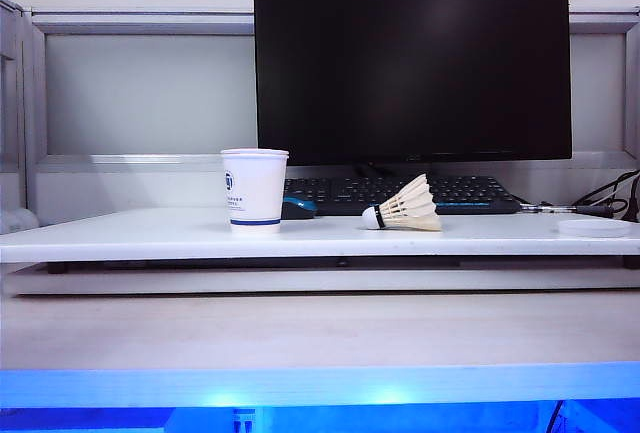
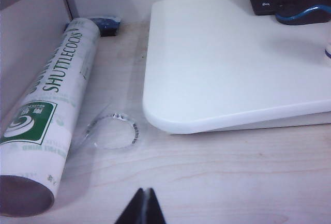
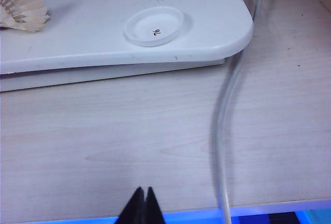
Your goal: Pick up the badminton from the table and put it into the white paper cup.
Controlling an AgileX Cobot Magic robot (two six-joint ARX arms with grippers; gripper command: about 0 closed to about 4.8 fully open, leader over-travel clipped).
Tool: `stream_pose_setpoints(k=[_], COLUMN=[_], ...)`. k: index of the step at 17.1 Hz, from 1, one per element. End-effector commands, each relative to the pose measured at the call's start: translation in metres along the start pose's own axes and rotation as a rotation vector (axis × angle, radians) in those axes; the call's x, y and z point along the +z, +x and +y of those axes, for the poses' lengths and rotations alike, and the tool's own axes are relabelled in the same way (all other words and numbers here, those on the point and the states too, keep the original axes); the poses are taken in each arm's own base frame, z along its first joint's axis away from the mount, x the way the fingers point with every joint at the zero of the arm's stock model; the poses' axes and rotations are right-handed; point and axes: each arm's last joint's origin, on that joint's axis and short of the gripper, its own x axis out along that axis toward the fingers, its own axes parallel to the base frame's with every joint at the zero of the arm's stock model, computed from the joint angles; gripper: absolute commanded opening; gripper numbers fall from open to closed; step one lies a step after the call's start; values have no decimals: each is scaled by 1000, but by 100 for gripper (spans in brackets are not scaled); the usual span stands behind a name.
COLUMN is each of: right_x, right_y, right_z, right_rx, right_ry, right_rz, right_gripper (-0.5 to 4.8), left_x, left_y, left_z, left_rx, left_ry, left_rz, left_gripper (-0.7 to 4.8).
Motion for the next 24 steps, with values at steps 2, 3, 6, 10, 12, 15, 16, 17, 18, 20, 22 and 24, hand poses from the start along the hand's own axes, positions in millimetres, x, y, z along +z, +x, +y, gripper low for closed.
stream_pose_setpoints(k=[2,3,6,10,12,15,16,17,18,20,22,24], right_x=[3,3,3,3,3,3,3,3,3,3,8,14], right_y=[-1,-1,-1,-1,-1,-1,-1,-1,-1,-1,-2,-3], right_z=[0,0,0,1,1,1,1,1,2,3,5,7], right_rx=[-1,-1,-1,9,20,22,25,28,48,94,136,213], right_ry=[-4,-4,-4,-4,-2,7,8,12,31,47,144,167], right_rz=[-23,-23,-23,-23,-21,-21,-20,-20,-17,-11,-46,-99], right_gripper=[-8,-8,-8,-8,-8,-8,-8,-8,-8,-8,176,187], left_x=[-3,-3,-3,-3,-3,-2,-2,-1,-1,0,2,2], left_y=[0,0,0,0,0,0,0,0,-1,-2,-4,-5], left_z=[0,0,0,0,-1,-2,-4,-4,-5,-8,-13,-13], left_rx=[2,1,2,1,-27,-73,-121,-141,-190,-266,-452,-487], left_ry=[1,1,1,1,0,-1,-2,-2,-4,-5,-10,-11], left_rz=[22,23,23,23,23,20,13,11,5,-1,-8,-10], left_gripper=[-4,-4,-4,-4,-4,-5,-5,-5,-5,-5,-5,-5])
